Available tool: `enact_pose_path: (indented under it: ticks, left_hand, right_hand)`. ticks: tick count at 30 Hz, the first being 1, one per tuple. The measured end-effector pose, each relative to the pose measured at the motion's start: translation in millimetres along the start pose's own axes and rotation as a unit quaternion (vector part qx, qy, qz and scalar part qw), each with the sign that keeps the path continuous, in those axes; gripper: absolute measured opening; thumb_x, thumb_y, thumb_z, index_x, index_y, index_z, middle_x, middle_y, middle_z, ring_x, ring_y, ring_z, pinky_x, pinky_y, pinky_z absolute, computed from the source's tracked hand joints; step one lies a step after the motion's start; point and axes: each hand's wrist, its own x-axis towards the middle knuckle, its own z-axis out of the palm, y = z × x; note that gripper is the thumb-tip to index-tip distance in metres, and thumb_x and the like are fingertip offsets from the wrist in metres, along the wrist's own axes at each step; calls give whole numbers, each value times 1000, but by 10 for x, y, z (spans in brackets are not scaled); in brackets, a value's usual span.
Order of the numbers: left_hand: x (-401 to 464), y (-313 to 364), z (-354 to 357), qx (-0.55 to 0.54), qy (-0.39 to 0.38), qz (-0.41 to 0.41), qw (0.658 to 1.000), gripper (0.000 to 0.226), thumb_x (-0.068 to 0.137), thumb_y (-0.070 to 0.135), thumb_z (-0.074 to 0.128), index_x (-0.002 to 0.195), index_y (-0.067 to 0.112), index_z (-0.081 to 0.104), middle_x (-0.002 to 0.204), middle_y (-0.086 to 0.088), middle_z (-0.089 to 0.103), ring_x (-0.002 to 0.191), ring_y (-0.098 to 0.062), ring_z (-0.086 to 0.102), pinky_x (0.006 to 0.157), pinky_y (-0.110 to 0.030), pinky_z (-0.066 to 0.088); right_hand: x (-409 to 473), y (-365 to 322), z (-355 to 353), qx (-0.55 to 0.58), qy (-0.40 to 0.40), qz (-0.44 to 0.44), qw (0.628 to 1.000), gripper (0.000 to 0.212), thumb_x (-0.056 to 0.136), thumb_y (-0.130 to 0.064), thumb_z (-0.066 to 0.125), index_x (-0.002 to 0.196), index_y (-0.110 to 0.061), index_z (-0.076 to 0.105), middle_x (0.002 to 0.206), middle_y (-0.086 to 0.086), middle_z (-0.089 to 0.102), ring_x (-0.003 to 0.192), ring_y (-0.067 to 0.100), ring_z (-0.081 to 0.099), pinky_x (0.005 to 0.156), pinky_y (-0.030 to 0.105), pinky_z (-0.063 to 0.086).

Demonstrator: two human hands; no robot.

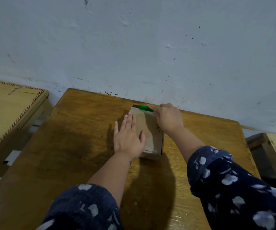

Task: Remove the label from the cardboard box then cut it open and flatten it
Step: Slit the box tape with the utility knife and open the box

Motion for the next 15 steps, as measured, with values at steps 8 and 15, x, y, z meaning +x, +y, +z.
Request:
enact_pose_path:
  ticks: [8, 15]
  left_hand:
    - [-4, 0, -21, 14, -4, 0, 1000, 74, 94, 57, 12, 152, 14, -6, 160, -3, -15, 146, -16, -14, 118, -47, -4]
    - [1, 4, -12, 12, -5, -7, 1000, 75, 94, 59, 13, 152, 15, -6, 160, -1, -16, 146, -15, -14, 118, -48, -4]
  right_hand:
    - [75, -9, -11, -31, 1, -26, 999, 48, 99, -14, 38, 141, -38, 38, 105, 6, 62, 105, 28, 48, 78, 38, 34]
    - [117, 170, -60, -78, -3, -61, 995, 56, 95, -8, 39, 141, -40, 37, 97, 3, 59, 96, 26, 47, 71, 34, 28]
